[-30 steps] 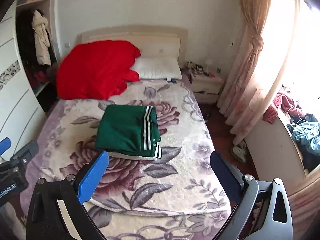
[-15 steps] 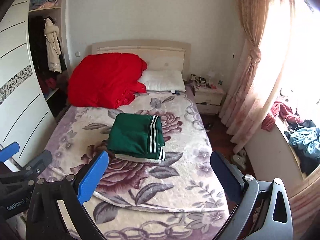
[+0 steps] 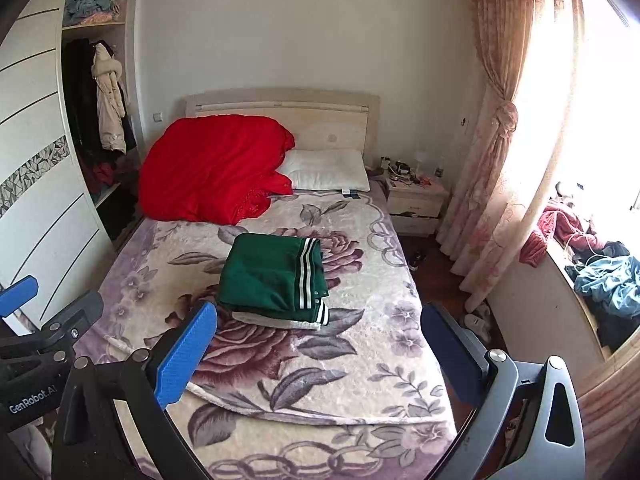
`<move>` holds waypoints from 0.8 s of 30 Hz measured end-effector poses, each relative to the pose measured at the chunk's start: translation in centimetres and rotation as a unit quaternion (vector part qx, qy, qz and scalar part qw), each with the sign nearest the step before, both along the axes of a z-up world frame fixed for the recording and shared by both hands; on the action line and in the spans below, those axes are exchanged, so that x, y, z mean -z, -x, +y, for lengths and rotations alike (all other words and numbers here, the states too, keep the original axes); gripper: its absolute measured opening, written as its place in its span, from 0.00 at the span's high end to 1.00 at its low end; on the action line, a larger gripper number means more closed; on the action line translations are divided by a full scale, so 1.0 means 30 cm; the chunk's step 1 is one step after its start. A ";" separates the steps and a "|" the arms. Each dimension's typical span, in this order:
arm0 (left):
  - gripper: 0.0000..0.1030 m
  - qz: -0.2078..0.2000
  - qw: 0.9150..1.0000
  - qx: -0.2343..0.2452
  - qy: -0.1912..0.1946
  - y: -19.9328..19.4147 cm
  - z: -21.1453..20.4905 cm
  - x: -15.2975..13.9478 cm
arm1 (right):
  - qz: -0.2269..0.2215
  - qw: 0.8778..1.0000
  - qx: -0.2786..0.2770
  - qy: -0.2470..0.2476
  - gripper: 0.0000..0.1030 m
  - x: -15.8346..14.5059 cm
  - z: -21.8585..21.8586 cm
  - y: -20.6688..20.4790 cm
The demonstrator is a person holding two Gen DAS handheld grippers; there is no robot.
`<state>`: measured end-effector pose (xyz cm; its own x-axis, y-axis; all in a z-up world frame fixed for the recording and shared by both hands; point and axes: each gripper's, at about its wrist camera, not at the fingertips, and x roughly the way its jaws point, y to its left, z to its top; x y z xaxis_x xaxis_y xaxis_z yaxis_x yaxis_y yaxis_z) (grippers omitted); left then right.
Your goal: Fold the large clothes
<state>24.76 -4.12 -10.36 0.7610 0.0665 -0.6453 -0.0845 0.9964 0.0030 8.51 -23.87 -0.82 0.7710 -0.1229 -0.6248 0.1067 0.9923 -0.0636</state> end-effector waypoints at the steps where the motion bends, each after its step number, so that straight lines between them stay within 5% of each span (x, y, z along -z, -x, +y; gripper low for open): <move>1: 0.00 -0.002 1.000 -0.001 0.000 0.003 -0.001 -0.001 | 0.001 1.000 0.000 0.001 0.00 -0.001 -0.002 0.001; 24: 0.00 -0.014 1.000 -0.006 -0.010 -0.001 0.005 -0.023 | -0.004 1.000 -0.008 0.000 0.00 -0.022 -0.053 -0.036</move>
